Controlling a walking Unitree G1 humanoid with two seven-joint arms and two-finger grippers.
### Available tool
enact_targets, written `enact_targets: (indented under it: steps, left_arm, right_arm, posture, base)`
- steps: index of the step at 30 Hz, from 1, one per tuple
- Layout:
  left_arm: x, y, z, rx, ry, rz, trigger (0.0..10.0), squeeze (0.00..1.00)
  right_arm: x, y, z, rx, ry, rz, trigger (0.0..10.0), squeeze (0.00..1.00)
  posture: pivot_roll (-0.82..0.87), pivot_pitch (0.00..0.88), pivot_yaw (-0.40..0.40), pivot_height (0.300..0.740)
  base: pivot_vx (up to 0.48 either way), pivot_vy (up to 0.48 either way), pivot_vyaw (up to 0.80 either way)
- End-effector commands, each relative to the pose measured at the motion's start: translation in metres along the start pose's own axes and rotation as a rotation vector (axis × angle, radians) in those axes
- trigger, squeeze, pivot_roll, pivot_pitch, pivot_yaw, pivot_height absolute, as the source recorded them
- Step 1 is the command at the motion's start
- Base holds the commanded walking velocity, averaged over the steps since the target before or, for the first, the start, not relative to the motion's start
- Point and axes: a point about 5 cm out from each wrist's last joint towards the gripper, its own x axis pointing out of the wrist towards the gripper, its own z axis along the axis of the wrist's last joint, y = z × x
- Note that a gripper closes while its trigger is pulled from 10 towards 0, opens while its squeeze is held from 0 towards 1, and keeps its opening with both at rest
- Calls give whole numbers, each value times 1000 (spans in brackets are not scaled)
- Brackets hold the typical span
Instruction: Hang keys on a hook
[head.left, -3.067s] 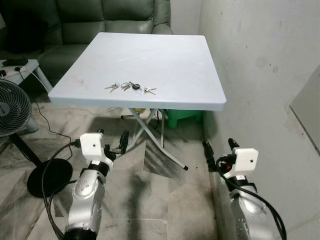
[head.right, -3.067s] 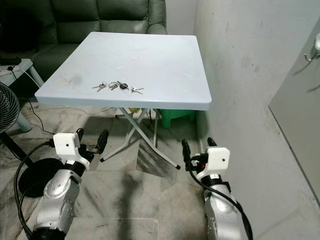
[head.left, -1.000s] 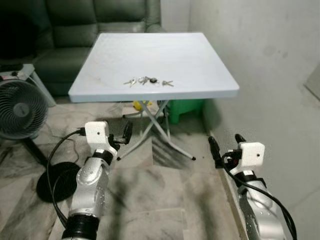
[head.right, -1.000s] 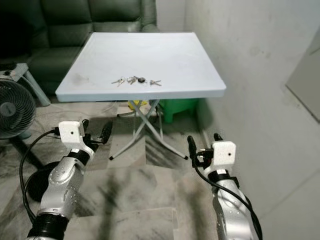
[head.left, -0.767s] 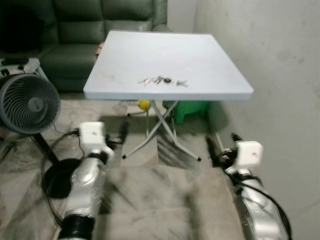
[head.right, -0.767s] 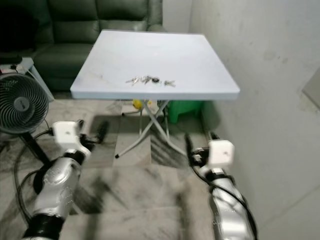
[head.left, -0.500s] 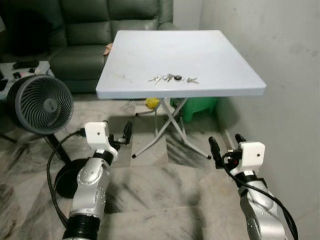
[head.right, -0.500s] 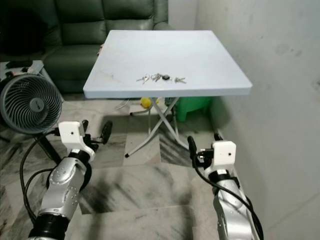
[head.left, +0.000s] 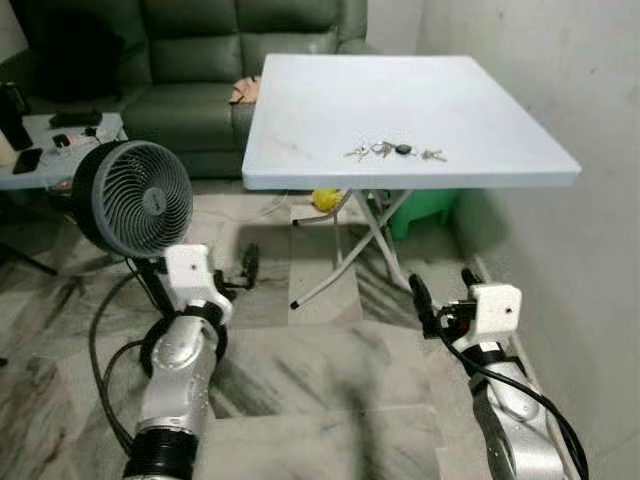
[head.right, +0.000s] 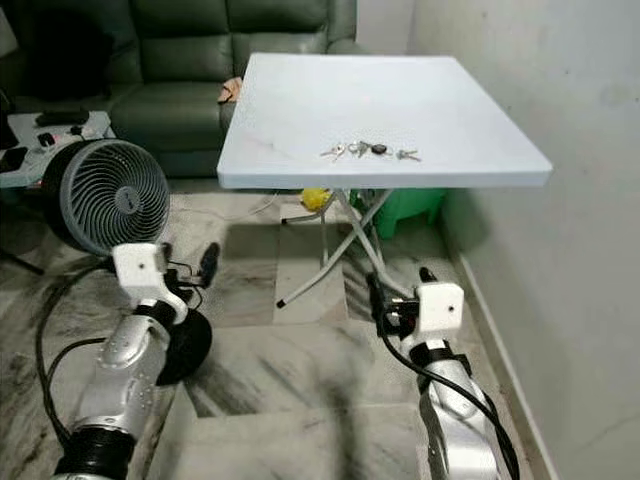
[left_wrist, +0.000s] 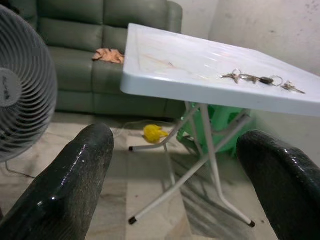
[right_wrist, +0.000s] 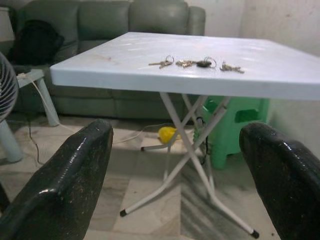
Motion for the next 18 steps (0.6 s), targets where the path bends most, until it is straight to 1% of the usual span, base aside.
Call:
enact_targets:
  steps: [1,6,9,18]
  left_arm:
    - [0,1,0,6,23,24,10000,0]
    - [1,0,-4,33,65,43,10000,0]
    - [0,0,-5,50,68,31,10000,0]
    - [-1,-4,-5,42,76,13,10000,0]
  right_arm:
    - [2,-2,4,-4,-9,-7,10000,0]
    - [2,-2,4,-4,-8,-6,10000,0]
    - [2,-1,5,-4,-7,-4,10000,0]
    - [2,0,4,-1,-4,2,10000,0]
  posture:
    - [-36,0,-2,732]
    - [-34,0,-3,732]
    - [-32,0,-3,732]
    - [-24,0,-5,732]
  base:
    - [0,0,0]
    - [0,0,0]
    - [0,0,0]
    - [0,0,0]
